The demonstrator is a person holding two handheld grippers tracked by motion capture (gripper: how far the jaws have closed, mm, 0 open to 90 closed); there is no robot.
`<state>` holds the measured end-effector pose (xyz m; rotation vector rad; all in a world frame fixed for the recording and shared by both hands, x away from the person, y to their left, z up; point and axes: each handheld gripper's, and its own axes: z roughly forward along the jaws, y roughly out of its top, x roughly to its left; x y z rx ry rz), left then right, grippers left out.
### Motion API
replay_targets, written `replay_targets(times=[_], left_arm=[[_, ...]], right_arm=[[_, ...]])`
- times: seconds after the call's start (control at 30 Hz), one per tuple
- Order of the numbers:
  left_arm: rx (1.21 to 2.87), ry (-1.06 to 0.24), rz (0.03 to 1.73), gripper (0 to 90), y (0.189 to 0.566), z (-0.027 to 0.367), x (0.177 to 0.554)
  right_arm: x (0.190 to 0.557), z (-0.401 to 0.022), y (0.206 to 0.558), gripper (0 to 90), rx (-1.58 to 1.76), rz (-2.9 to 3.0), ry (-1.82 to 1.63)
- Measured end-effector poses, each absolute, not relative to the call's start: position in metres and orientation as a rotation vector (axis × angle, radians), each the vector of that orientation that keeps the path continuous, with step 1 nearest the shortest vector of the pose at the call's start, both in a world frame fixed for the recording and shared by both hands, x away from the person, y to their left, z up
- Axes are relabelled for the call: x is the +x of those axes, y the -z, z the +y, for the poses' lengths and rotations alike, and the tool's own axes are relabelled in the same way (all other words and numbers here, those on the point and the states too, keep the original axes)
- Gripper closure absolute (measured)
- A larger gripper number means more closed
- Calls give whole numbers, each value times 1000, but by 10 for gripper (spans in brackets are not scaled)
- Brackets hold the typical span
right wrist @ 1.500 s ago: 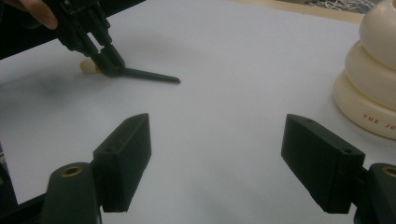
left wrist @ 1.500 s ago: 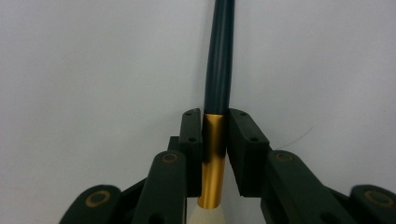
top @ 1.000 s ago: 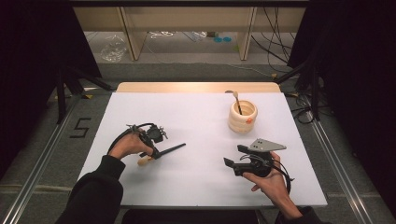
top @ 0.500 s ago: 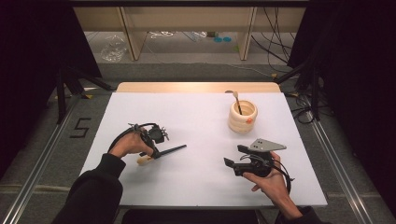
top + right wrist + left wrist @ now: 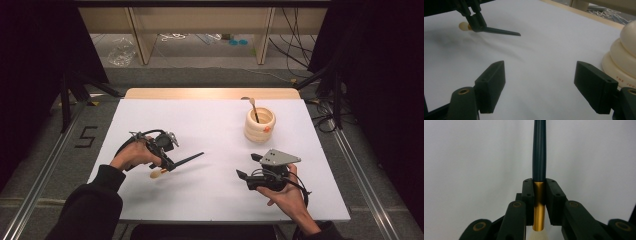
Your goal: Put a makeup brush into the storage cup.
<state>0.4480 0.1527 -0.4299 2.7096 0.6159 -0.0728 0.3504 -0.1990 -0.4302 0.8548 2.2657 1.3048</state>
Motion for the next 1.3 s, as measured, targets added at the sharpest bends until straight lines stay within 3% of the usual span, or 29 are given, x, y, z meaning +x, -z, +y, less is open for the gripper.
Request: replay_targets(times=[0.53,1.03,1.07,1.3], left_arm=[[2708,177,530,783,420,134,427],[2762,206,348,783,413,106,410],[2731,202,401,783,414,104,407],[2762,219,345,783,411,99,407]], right_arm=[[344,-171,419,269,598,2316,-1341],[334,-131,420,312,247,2453,-1216],[334,-128,420,312,229,2451,-1199],[337,-117,425,325,155,2477,-1130]])
